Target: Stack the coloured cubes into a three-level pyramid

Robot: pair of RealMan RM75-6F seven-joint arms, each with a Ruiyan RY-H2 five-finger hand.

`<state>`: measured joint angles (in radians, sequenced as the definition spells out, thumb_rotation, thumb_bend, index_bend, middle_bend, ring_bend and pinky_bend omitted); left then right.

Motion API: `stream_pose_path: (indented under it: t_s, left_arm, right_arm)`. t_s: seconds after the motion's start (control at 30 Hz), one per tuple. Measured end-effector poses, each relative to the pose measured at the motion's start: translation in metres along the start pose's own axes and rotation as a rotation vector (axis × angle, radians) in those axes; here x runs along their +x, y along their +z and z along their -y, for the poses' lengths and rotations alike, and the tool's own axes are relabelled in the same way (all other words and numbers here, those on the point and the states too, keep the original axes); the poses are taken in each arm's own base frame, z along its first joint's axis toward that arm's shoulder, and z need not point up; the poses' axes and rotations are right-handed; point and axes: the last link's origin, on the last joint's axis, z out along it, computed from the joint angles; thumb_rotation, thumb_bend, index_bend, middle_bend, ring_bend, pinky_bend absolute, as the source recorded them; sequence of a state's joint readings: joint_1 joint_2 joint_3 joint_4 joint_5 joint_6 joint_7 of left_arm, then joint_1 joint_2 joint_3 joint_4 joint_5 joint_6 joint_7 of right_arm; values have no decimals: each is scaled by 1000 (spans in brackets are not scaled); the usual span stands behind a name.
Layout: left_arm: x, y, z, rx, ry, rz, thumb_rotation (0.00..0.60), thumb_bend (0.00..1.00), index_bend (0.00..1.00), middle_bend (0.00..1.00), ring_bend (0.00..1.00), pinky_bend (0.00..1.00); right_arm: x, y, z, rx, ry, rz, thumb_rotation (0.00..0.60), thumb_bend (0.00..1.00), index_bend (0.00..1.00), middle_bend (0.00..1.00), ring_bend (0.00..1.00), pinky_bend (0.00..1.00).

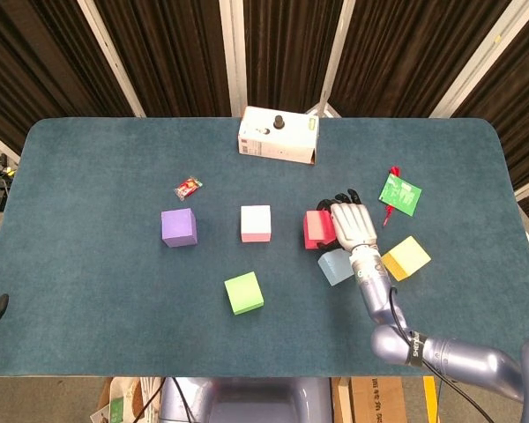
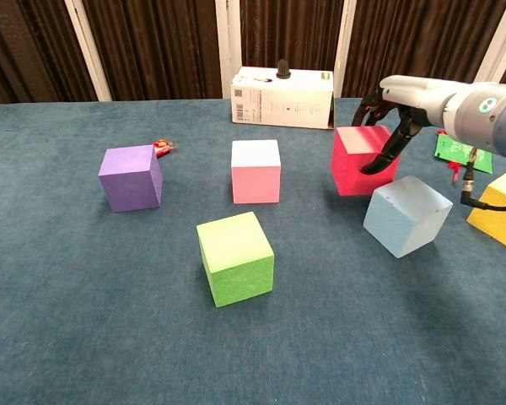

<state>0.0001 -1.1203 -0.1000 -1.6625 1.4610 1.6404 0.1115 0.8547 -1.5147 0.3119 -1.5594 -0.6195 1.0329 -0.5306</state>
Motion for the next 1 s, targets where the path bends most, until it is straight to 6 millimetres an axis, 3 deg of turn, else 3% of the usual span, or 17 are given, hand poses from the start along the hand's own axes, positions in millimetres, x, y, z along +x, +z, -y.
stream_pose_path:
  t_s: [1.0]
  left_arm:
    - [0,2,2,12,0,-2,600,389,61,0,0,0]
  right_arm:
    - [-25,30,41,-52,-8,22,600,183,350,379,174,0]
